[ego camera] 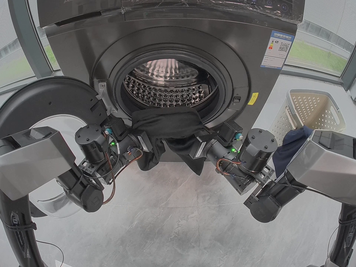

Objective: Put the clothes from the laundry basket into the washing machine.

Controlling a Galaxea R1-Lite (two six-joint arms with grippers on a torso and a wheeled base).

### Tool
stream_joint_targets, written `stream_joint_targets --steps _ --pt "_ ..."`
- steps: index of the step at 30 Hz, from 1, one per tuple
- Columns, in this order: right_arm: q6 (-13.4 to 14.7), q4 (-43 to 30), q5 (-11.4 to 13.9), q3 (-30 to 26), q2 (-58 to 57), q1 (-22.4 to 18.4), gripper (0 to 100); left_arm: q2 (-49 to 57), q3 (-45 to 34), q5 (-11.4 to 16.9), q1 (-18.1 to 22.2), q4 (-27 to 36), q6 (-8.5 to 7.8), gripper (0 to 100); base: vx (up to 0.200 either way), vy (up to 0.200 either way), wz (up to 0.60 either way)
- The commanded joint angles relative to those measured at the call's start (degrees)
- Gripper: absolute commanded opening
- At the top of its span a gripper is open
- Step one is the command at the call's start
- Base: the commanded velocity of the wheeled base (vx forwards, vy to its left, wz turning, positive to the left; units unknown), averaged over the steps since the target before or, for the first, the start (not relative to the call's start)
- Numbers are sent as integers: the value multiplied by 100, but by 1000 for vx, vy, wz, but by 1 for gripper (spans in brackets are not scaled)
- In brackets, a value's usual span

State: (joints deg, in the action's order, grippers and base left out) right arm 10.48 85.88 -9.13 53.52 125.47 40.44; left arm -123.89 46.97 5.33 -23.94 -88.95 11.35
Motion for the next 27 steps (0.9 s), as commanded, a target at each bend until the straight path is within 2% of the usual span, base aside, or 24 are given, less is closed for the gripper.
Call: stream_joint_targets --steps 1,4,10,11,15,16,18,19,22,25,27 --pt "-2 16 8 54 -13 17 0 49 -127 3 -58 -8 -10 0 0 0 0" --pt "6 34 8 212 -31 70 0 41 -294 30 -93 -17 -10 0 0 0 0" --pt "6 43 8 18 13 166 0 146 -276 21 -84 -17 8 0 0 0 0" --pt "15 51 8 18 13 166 100 208 -303 21 -84 -17 8 0 0 0 0" --pt "15 51 78 -122 -5 175 100 339 -522 39 -102 -17 -19 0 0 0 0" --pt "-29 51 236 -412 -40 184 100 401 -988 65 -163 -25 -115 0 0 0 0" --pt "-55 51 315 -623 -92 193 100 489 -1129 56 -190 -25 -124 0 0 0 0" --pt "-126 51 386 -1027 -224 201 100 744 -1384 65 -216 -17 -98 0 0 0 0" --pt "-240 60 412 -1775 -435 193 100 1227 -1753 91 -216 -8 -28 0 0 0 0" --pt "-249 95 526 -2214 -716 140 100 1675 -2025 188 -216 -8 52 0 0 0 0" --pt "-240 227 553 -2337 -804 96 100 1965 -2236 232 -242 -17 -10 0 0 0 0"
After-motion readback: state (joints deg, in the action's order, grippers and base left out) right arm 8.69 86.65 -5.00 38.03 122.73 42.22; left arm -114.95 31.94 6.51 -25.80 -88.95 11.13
